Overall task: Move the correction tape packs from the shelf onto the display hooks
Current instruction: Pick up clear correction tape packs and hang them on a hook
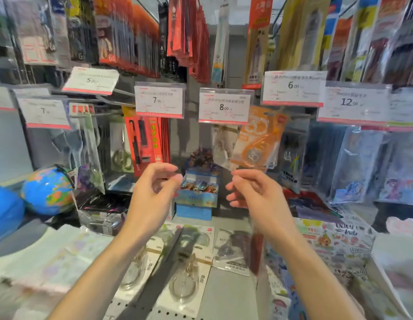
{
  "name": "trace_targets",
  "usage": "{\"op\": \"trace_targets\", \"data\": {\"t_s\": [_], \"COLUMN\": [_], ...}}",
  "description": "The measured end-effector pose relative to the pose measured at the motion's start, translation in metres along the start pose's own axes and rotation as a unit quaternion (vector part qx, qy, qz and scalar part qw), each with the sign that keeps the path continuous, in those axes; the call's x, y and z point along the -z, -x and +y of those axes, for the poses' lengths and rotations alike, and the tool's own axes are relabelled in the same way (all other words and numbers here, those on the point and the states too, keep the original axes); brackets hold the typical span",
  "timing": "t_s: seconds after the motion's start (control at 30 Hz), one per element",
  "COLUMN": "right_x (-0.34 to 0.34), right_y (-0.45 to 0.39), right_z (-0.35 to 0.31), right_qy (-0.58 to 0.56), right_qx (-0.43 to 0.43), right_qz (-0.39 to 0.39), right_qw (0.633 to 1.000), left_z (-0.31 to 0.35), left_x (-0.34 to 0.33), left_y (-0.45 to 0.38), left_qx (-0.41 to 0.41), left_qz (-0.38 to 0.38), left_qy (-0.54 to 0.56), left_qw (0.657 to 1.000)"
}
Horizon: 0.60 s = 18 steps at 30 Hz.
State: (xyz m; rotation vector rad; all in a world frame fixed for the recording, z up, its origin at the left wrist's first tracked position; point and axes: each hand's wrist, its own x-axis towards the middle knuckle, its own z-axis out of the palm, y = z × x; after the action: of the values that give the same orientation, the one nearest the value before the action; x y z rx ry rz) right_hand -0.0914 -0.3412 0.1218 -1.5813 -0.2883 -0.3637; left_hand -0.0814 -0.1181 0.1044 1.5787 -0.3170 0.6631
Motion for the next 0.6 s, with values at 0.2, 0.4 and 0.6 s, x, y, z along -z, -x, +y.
{"op": "trace_targets", "data": {"t_s": [0.2,0.4,0.6], "right_x": [-0.018,-0.045,-0.074], "right_y": [0.048,0.067,0.064], "right_z": [0.017,0.052,0.089], "right_qy": [-0.009,0.01,0.082], "right_qx": [-0.033,-0.072,-0.123], "right_qz": [-0.008,0.027,0.074], "right_qw": [0.999,0.997,0.986], "left_z": [-0.012,-0.056,-0.113], "left_x": [0.031,0.066,0.082], "left_y": [0.039,0.056,0.042], "left_qx": [0.023,0.074,0.139], "left_qz": [0.017,-0.016,-0.165], "left_qy": [0.032,0.024,-0.038], "left_qw": [0.999,0.997,0.976]}}
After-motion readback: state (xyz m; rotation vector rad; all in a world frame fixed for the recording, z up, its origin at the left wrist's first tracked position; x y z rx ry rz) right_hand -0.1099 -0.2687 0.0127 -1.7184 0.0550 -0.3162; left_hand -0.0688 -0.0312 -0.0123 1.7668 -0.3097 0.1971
